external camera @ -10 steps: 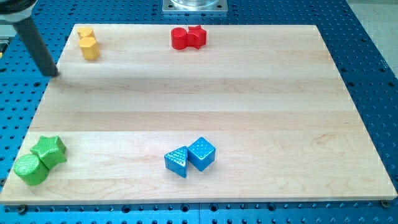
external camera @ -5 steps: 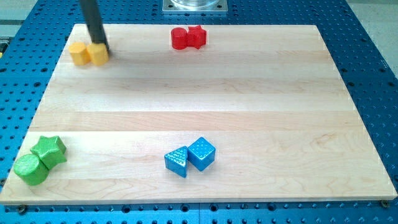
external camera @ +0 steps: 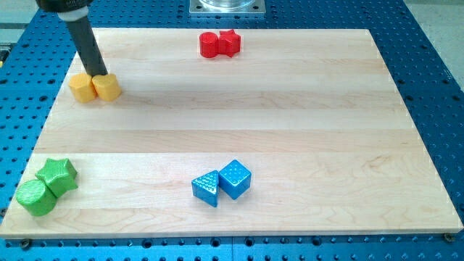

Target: Push the yellow blocks into the green blocks

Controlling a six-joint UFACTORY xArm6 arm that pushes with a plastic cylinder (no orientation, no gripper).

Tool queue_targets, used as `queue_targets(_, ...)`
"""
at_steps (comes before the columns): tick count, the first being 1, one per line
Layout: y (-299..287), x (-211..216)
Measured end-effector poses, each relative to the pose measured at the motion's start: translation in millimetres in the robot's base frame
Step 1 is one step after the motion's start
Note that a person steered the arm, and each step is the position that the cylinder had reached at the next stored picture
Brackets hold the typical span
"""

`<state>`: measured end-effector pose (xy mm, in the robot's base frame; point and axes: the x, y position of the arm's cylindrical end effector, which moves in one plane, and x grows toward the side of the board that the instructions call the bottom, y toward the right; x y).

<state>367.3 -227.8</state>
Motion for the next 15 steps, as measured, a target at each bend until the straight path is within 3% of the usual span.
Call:
queue_targets(1, -2.2, 54.7)
queue_targets(2, 11.7, 8.3)
queue_targets(3, -35.8, 26.5)
queue_targets(4, -34.4, 95.3)
queue_targets(5, -19.8, 78.1)
queue_targets(6, -67.3, 42.4)
queue_targets(7, -67.3, 95.4)
queue_targets(8, -23.3, 113.7)
queue_targets(10, -25.7, 14.0)
queue_targets(11, 60.9, 18.2)
queue_targets(12, 75.4, 26.6)
queue_targets(13, 146.4, 26.3)
queue_targets(14, 180.9, 58.9)
queue_targets(15, 119.2, 82.5)
